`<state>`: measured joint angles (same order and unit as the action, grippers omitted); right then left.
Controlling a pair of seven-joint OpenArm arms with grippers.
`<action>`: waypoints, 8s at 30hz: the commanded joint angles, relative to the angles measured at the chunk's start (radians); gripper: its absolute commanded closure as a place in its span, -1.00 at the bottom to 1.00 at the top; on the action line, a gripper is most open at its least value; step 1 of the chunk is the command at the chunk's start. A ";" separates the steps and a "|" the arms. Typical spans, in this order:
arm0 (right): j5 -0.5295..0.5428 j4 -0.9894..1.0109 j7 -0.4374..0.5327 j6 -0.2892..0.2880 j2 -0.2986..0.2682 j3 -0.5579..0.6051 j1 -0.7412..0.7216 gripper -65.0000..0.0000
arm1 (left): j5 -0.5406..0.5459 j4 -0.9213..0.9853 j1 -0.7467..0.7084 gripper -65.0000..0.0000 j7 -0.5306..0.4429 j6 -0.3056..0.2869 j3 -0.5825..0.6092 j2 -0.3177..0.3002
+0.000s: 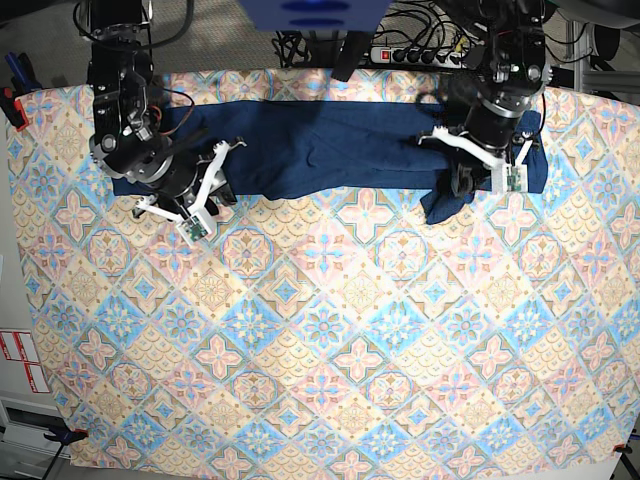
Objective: Fold the T-shirt properly
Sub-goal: 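Release the sleeve and grasp the strip's end with the left gripper, then fold the strip's end with the left gripper toward the right gripper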
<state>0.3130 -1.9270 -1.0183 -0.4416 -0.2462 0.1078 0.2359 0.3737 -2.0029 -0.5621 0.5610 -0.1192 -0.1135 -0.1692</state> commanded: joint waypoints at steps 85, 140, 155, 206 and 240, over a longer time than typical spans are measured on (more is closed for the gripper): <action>0.005 -0.013 0.019 -0.003 0.000 -0.001 -0.013 0.47 | 0.279 0.095 0.083 1.00 0.310 -0.012 -0.441 -0.013; 0.005 -0.016 0.019 -0.003 0.000 -0.007 -0.010 0.47 | 0.279 0.595 0.288 0.09 0.546 -0.178 -0.229 -0.398; 0.005 -0.016 0.019 -0.003 0.000 -0.006 -0.014 0.47 | 0.287 0.666 0.287 0.12 0.466 -0.179 -0.099 -0.335; 0.005 -0.015 0.019 -0.003 -0.002 -0.010 -0.016 0.47 | 0.189 0.089 0.224 1.00 0.615 -0.380 -0.418 -0.079; 0.005 -0.018 0.020 -0.003 -0.006 -0.159 -0.016 0.46 | 0.181 0.204 0.311 1.00 0.658 -0.374 -0.022 0.084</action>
<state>0.3111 -1.9244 -1.0183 -0.4442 -0.2436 -0.0467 0.2306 0.5323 -1.7847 -0.2626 1.2331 -0.4911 -0.1341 -0.0826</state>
